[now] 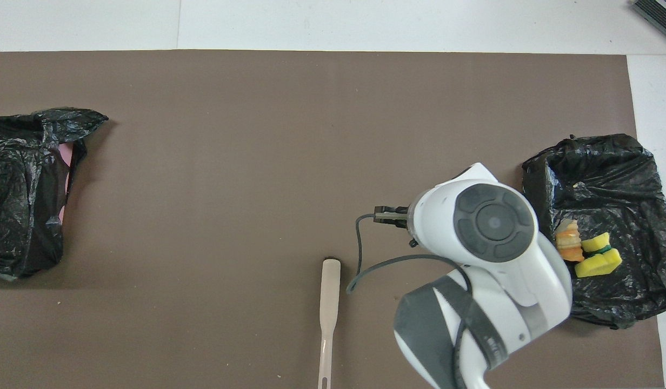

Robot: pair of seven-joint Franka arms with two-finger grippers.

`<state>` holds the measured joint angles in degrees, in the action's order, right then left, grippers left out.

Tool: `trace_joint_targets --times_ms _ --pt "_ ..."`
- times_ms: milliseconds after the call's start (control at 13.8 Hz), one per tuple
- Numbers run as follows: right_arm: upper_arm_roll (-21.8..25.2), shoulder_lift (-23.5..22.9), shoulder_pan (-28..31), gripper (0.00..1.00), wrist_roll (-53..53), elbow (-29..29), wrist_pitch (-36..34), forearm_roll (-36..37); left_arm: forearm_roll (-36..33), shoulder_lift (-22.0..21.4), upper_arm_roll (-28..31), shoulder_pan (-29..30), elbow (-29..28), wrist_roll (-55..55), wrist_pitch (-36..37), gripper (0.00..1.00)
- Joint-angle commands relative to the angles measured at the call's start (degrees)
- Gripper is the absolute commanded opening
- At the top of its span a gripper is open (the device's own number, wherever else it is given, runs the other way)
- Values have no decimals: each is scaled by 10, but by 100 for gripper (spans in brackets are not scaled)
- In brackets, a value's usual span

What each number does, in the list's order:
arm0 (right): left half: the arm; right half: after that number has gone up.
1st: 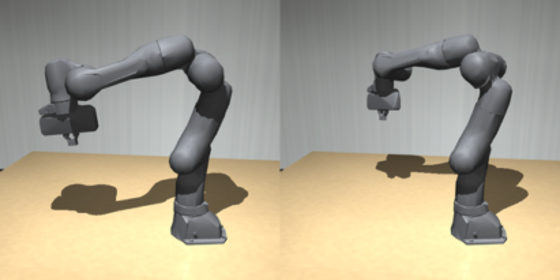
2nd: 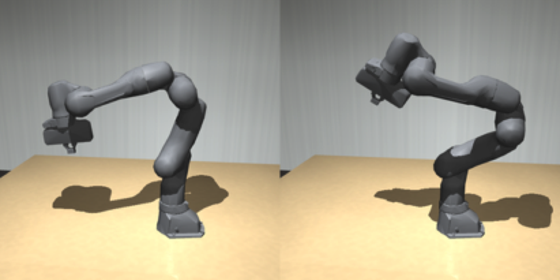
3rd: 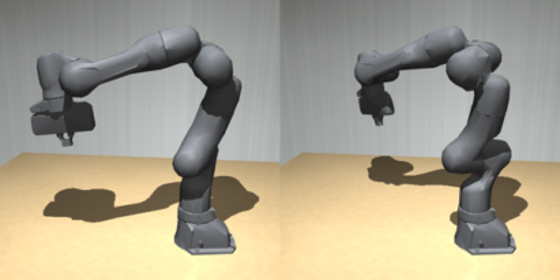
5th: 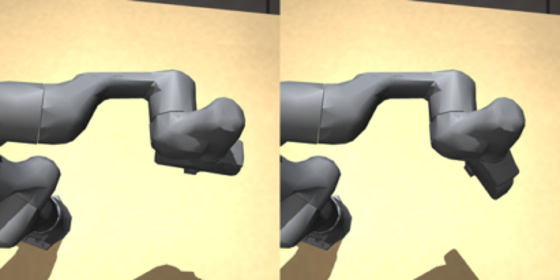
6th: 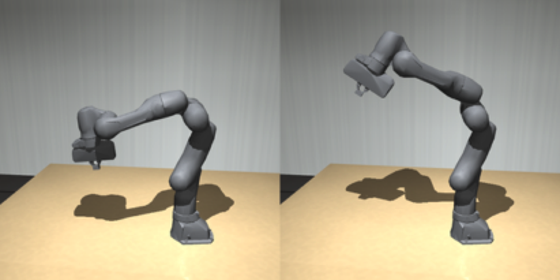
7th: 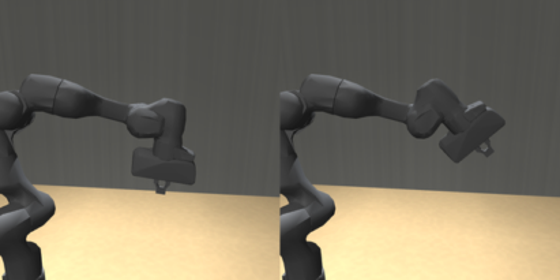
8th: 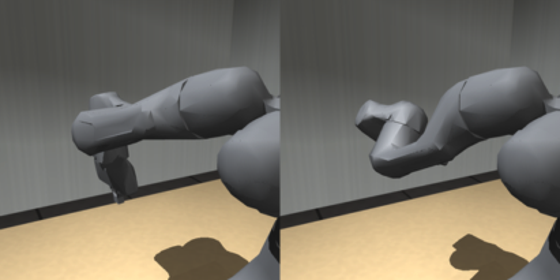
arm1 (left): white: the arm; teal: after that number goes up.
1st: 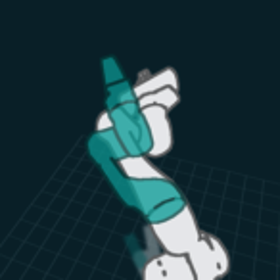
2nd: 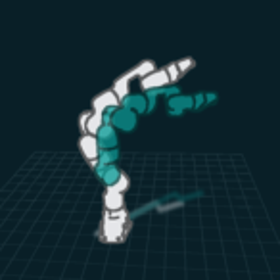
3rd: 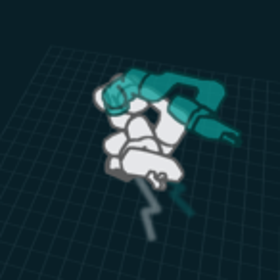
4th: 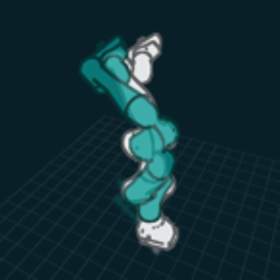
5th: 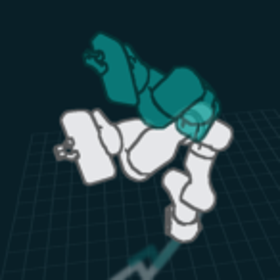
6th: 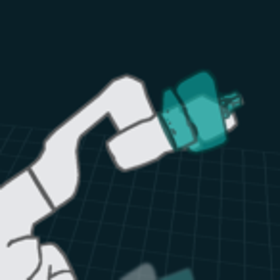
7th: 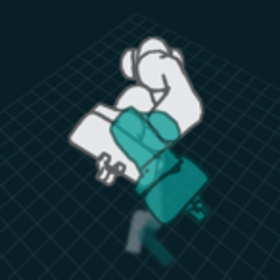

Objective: Sweep and dump trash in bin

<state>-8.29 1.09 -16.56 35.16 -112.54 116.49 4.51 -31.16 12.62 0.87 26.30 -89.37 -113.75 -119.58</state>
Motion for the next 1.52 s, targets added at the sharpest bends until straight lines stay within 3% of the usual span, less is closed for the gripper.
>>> trace_joint_targets --times_ms 0,433,795,1011,1228,1445 --pt "44 2 15 100 -74 52 -52 7 -72 -11 4 -20 0 -3 -3 0" --pt "50 36 122 100 -177 104 -136 -1 -190 -59 4 -35 -68 144 0 0" --pt "96 44 137 100 -249 184 -216 -17 -191 -94 -3 -57 -68 144 16 0" --pt "130 42 137 100 -304 246 -279 -25 -184 -109 -4 -124 -67 237 115 0" --pt "145 66 137 100 -301 213 -289 -34 -133 -114 -4 -200 -65 427 222 0" --pt "141 72 136 100 -296 201 -281 -34 -41 -117 -4 -236 -67 578 271 0"
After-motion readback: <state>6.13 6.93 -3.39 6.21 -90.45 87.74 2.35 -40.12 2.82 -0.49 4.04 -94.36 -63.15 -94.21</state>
